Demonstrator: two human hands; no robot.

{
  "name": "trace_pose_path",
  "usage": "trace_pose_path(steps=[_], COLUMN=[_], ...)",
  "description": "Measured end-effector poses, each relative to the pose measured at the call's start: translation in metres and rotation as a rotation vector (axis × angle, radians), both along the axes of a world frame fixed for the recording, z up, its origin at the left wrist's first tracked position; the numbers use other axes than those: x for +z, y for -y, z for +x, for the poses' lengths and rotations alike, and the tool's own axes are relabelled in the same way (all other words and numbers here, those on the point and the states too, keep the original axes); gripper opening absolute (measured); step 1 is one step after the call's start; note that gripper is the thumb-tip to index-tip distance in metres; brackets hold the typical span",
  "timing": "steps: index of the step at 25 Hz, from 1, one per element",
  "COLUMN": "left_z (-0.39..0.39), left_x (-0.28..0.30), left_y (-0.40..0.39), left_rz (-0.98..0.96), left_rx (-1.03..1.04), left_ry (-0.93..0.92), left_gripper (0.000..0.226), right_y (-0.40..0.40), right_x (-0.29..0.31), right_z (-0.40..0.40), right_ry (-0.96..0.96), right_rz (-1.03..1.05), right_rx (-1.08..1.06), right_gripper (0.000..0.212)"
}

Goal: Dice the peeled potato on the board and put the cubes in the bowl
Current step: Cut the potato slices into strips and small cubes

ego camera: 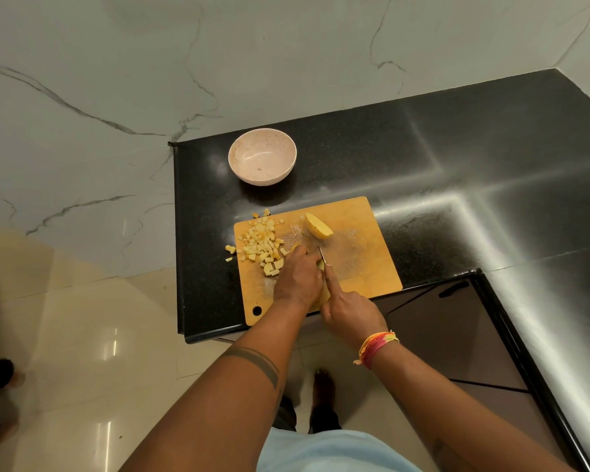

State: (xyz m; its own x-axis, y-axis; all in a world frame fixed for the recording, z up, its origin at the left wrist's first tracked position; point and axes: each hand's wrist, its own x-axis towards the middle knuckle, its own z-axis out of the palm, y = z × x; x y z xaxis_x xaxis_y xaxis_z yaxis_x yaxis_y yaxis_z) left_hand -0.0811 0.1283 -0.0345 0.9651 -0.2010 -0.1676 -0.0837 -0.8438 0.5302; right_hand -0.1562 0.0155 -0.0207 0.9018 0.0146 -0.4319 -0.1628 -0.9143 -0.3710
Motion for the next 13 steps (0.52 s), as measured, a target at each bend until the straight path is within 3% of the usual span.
trace_pose_path(steps=[5,13], left_z=[0.0,-0.004], left_x=[-0.001,-0.006], left_y=[0.0,-0.005], left_rz=[0.009,-0.004], left_rx=[-0.007,-0.016], left_ry=[-0.011,-0.005], left_gripper=[0.032,0.037], right_y=[0.005,0.01], right_x=[-0.002,0.005], right_z=[-0.039,-0.054], right_ry=[-0.023,0.008], right_rz=[-0.017,0.021], right_rx=[0.029,-0.004], right_gripper=[0.084,0.081])
